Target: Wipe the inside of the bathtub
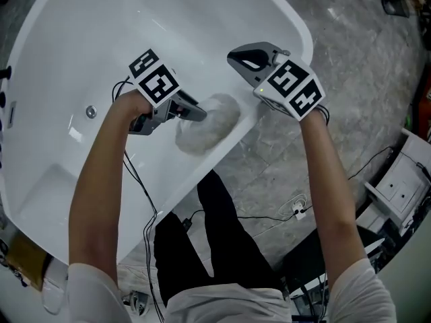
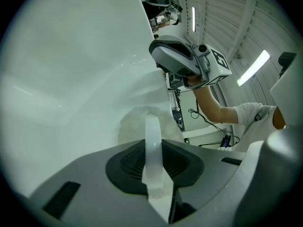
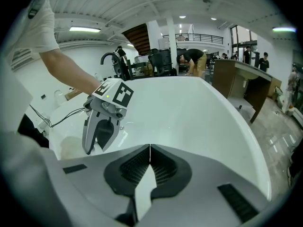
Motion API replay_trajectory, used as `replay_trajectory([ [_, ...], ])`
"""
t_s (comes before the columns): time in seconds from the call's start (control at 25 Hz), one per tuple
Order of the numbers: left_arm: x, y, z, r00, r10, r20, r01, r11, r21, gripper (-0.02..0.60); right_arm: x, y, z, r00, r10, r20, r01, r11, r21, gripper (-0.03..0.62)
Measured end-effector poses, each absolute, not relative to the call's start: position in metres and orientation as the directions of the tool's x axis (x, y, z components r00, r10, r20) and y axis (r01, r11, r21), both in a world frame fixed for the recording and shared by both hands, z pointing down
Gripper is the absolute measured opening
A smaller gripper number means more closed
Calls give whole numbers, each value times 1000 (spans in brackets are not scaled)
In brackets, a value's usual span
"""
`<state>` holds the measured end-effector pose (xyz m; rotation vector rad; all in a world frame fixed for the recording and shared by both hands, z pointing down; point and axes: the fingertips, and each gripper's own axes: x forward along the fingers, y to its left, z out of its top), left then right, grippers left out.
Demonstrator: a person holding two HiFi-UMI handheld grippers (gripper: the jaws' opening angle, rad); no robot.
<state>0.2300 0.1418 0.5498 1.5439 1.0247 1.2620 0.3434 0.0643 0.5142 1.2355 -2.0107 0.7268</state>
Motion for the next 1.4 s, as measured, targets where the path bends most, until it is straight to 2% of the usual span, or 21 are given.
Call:
replay_trajectory([
  [0.44,230,142,546,129,954,272,130,-289,949,86,346,71,507,-187,-598,779,-947,320,18,20],
  [0.84,231,143,547,117,952,282,198,-300,933,86,362,81,491,-27,-678,734,-971,191,141,20],
  [1.04,236,141,550,124,950,286,203,-307,930,86,362,87,488,-6,-686,728,-968,188,168,20],
  [1.24,285,133,544,147,946,288,216,-315,924,86,397,89,475,8,-709,705,-971,163,175,20],
  [1.4,302,129,538,184,936,299,236,-337,912,86,393,89,463,3,-730,683,-967,171,187,20],
])
